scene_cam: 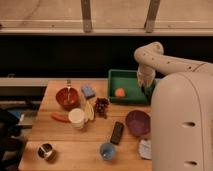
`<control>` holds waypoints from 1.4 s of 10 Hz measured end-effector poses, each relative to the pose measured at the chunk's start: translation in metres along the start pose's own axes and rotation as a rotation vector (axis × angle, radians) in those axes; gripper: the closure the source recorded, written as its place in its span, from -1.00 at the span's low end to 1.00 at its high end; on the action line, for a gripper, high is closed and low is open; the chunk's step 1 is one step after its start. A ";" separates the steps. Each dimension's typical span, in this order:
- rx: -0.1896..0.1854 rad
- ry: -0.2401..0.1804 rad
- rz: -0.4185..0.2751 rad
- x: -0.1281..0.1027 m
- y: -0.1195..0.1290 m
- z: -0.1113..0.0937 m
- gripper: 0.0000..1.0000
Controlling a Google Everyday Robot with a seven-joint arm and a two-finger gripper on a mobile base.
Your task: Wipe tray with brush
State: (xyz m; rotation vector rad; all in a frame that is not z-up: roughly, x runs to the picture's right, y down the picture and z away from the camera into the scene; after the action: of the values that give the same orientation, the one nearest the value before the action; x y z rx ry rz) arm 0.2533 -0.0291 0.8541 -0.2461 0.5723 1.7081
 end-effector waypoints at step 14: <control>-0.078 -0.020 0.060 0.010 -0.003 -0.006 1.00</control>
State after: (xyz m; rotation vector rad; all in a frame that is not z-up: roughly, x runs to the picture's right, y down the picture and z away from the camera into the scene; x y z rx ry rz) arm 0.2535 -0.0228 0.8435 -0.2703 0.5031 1.7911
